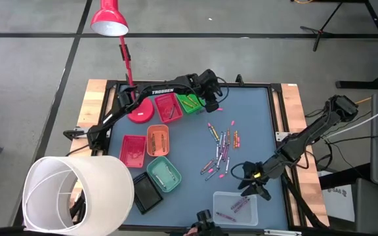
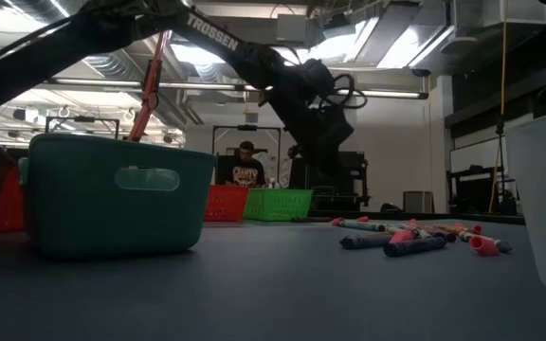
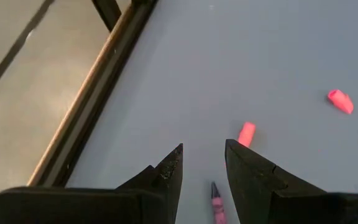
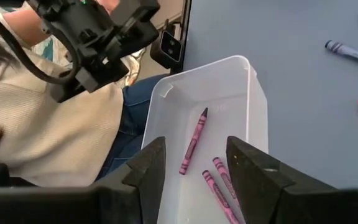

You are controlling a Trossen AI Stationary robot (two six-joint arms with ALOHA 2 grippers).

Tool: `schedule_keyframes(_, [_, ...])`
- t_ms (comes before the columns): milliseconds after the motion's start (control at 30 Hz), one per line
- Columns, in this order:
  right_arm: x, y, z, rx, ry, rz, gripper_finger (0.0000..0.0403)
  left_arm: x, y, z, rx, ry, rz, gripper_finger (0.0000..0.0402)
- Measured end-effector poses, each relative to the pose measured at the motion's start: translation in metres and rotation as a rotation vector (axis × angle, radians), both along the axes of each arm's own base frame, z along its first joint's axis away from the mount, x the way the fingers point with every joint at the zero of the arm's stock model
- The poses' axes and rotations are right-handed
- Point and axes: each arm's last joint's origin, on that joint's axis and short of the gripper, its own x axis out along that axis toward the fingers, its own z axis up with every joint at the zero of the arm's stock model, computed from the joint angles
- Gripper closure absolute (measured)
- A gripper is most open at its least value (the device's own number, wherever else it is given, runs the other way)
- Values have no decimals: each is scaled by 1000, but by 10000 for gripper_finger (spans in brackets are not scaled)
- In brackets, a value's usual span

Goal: Sort crayons
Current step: Put the purple crayon into the white bin

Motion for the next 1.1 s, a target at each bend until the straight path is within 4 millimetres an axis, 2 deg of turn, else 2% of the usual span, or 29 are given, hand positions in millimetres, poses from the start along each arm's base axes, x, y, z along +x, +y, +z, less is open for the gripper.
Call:
schedule_keyframes(267, [0, -1, -1, -16, -1, -21, 236, 5, -7, -18, 3, 57, -24, 298])
schedule_keyframes(533, [0, -1, -1, -23, -2, -31, 236, 10, -29, -18, 22, 111, -91, 298])
schedule_keyframes(767, [1, -2, -1, -77, -48, -45, 236, 8, -37, -22, 24, 181, -104, 298])
schedule_keyframes(967, [2, -4, -1, -118, -78, -97, 236, 8, -42, -22, 19, 193, -112, 298])
schedule_keyframes(1100, [6, -9, 0, -157, -105, -144, 236, 7, -51, -7, 27, 177, -128, 298])
